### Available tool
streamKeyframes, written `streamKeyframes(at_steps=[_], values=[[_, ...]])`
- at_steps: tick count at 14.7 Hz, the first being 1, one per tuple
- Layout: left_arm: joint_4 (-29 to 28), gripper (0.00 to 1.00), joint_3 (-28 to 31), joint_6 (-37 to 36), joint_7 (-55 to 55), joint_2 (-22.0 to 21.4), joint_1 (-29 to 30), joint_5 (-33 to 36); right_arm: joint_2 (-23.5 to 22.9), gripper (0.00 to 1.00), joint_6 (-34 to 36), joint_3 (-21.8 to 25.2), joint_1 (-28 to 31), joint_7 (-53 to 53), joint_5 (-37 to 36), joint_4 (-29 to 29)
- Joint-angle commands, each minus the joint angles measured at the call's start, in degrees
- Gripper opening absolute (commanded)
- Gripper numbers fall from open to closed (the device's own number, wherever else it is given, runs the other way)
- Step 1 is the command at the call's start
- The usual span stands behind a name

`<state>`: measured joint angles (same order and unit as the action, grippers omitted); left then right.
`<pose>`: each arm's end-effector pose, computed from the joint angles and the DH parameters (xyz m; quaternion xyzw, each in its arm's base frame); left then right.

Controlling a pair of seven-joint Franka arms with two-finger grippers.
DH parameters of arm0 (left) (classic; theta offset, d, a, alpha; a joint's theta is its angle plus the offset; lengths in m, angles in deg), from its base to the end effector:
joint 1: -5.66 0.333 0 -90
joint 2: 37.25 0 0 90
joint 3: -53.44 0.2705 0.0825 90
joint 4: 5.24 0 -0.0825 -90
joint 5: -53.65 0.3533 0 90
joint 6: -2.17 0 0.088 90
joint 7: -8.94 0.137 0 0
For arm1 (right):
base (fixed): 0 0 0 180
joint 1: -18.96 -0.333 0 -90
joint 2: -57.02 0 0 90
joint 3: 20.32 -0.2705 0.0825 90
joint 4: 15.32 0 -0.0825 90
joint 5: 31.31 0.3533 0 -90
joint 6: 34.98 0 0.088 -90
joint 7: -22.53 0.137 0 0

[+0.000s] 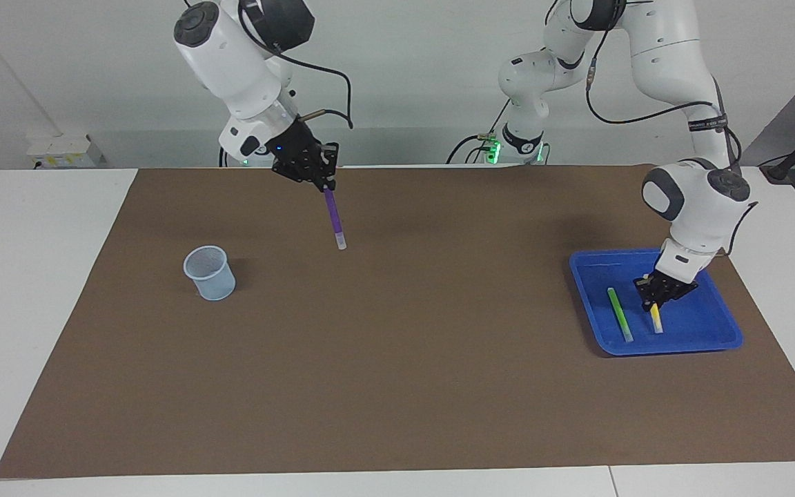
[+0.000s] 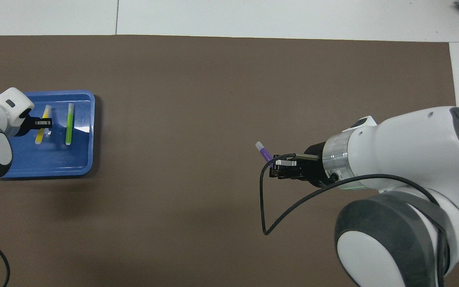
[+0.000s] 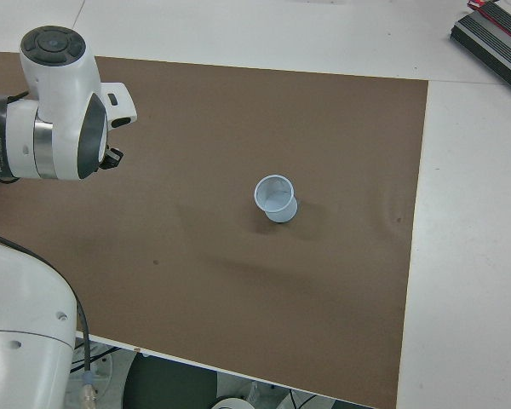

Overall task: Right arm passes pens to left for tray arrangement
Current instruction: 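Lift the purple pen from the cup with the right gripper toward center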

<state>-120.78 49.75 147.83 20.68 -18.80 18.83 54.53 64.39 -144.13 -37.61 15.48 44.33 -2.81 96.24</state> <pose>0.5812 0.0976 0.2615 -0.9945 0.0228 -0.1012 0.0139 0.4614 0.2312 0.4833 -0.9720 0.0804 0.0408 0.2170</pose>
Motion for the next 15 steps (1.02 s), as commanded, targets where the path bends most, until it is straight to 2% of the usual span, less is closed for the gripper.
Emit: streamKeyframes(at_steps=[1,8,11,12,13,15], values=[[1.2,0.00,0.1,1.4,-0.7,1.2,-0.2,0.2,1.9,0.00,-2.5,0.1,0.6,0.1,3.9,2.4],[1.0,0.00,0.1,2.5,-0.7,1.4,-0.1,0.2,1.1,0.00,-6.5,0.1,-2.0,1.9,12.4,4.1],[0.9,0.00,0.1,4.7,-0.7,3.1,-0.2,0.2,0.8,0.00,-8.5,0.0,-3.1,1.9,13.9,5.1],[1.0,0.13,0.1,4.9,-0.7,3.2,-0.2,0.2,0.5,0.00,-8.8,0.0,-3.6,1.8,13.9,5.1],[1.0,0.38,0.1,5.2,-0.7,3.3,-0.2,0.2,0.4,0.00,-9.3,0.0,-4.4,1.8,13.9,5.1],[1.0,0.56,0.1,5.2,-0.6,3.3,-0.2,0.2,0.4,0.00,-9.8,0.0,-4.6,1.8,13.9,5.1]])
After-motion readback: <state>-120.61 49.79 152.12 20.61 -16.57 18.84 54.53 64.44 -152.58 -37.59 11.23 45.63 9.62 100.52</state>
